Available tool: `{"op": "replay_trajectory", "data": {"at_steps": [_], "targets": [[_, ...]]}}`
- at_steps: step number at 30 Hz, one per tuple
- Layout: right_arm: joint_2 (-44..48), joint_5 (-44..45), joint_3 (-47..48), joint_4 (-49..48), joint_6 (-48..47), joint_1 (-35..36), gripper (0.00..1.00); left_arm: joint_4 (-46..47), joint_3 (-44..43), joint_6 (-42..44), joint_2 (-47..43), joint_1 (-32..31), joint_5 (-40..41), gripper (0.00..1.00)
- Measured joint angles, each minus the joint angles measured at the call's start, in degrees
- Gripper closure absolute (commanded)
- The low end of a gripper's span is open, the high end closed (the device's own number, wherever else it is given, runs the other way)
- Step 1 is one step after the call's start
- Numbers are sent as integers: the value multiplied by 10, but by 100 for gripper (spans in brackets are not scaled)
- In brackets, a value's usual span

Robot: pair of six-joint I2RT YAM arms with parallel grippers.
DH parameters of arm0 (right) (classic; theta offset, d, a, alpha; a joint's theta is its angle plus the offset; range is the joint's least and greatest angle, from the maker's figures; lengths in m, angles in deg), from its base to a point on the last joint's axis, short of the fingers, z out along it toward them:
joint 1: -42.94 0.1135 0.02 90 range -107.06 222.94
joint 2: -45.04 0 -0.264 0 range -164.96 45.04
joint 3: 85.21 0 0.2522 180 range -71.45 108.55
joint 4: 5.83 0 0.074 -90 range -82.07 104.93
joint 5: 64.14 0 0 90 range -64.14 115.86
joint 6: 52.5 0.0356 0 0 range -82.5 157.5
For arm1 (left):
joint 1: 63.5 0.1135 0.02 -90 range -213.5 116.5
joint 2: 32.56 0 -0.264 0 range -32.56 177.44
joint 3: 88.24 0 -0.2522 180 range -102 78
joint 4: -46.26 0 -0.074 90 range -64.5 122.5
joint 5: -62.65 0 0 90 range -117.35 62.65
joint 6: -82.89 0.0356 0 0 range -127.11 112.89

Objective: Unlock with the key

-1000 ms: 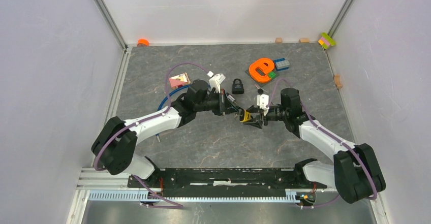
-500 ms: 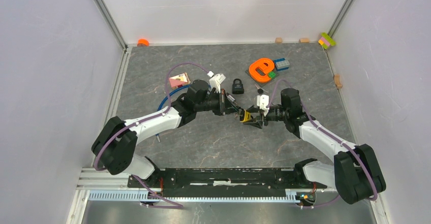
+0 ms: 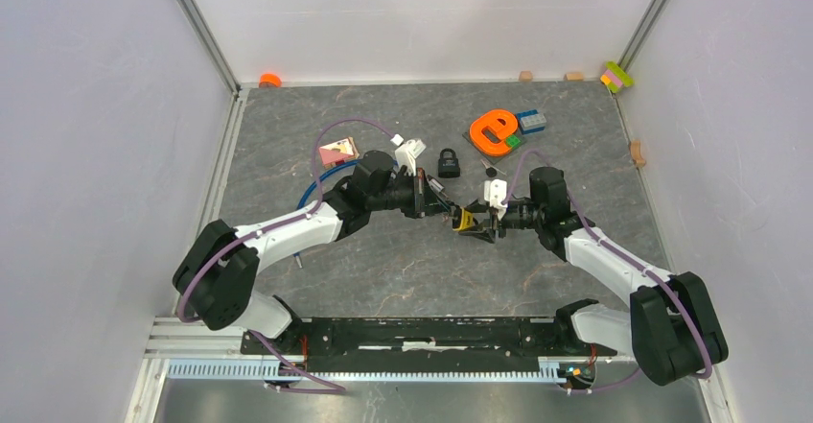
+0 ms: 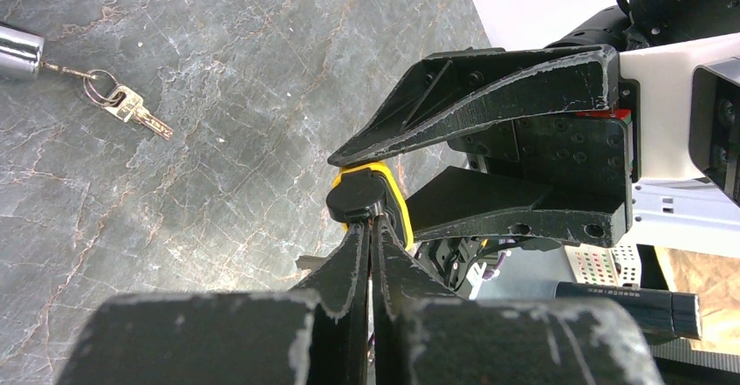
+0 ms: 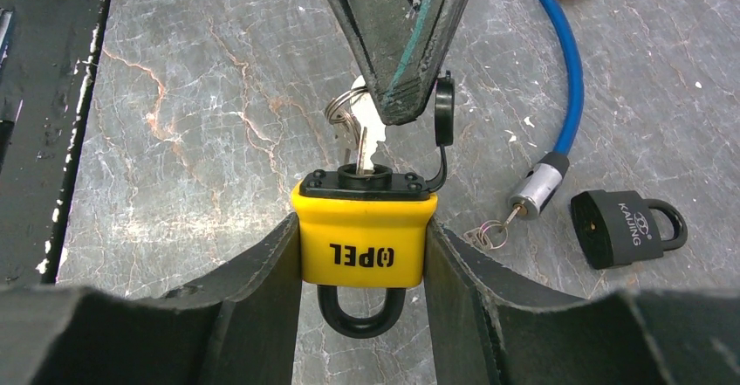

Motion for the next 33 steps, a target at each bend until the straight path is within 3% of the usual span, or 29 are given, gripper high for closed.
{"op": "replay_trajectory", "data": {"at_steps": [33], "targets": [[-1, 26, -12, -17, 71, 1, 100, 15, 0, 0, 17, 0, 1, 98]]}}
